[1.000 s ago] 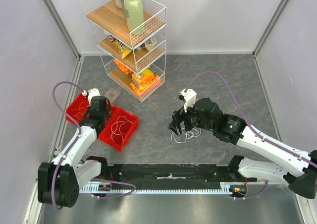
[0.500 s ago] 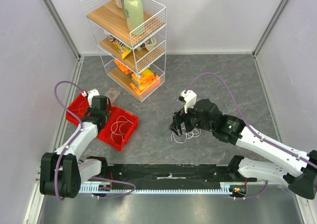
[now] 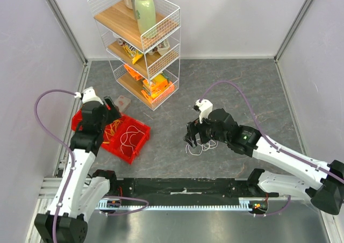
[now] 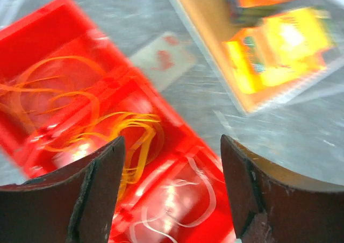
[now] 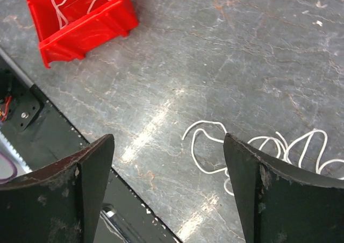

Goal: Untangle the cables

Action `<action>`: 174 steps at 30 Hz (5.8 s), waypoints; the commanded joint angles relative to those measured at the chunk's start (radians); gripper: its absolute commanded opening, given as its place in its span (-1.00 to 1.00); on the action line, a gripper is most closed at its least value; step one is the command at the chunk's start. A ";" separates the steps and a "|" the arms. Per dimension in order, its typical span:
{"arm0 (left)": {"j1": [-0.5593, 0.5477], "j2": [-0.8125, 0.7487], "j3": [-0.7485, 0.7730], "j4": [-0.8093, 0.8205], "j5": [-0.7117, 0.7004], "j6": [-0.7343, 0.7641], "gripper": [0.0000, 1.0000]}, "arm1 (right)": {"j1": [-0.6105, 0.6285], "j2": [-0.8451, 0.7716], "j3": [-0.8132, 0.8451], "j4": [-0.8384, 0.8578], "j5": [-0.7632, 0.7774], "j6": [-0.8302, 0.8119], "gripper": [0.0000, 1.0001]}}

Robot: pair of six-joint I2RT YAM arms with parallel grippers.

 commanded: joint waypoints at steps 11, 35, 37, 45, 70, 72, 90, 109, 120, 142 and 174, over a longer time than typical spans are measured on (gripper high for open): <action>-0.451 -0.117 -0.157 0.410 0.613 -0.225 0.45 | -0.284 -0.013 -0.198 -0.018 0.174 0.214 0.59; -0.795 0.926 0.120 0.850 0.720 0.025 0.42 | -0.328 -0.070 -0.358 0.078 -0.047 0.113 0.30; -0.808 0.967 0.137 0.846 0.723 0.025 0.27 | -0.328 -0.082 -0.357 0.078 -0.034 0.117 0.31; -0.814 0.853 0.122 0.737 0.651 0.054 -0.80 | -0.328 -0.175 -0.361 0.065 -0.001 0.163 0.31; -0.812 0.151 0.239 0.534 0.847 -0.206 -0.96 | -0.291 -0.072 -0.376 0.733 -0.236 0.286 0.37; -0.812 0.124 0.251 0.579 0.881 -0.238 -0.96 | -0.283 0.009 -0.389 0.764 -0.167 0.335 0.14; -0.811 -0.177 0.524 -0.022 0.308 0.008 -0.97 | -0.285 0.122 -0.395 0.506 0.026 0.241 -0.16; -0.811 -0.254 0.605 -0.032 0.246 -0.010 -0.96 | -0.125 0.304 -0.271 0.385 0.133 0.161 0.56; -0.811 -0.176 0.999 -0.121 0.171 0.211 -0.96 | -0.093 0.277 -0.332 0.241 0.512 0.365 -0.16; -0.811 -0.142 0.820 -0.093 -0.074 0.324 -0.96 | -0.274 0.121 -0.340 0.253 0.439 0.171 -0.66; -0.809 -0.277 0.556 -0.032 -0.289 0.347 -0.96 | -0.275 0.112 -0.369 0.296 0.373 0.186 -0.65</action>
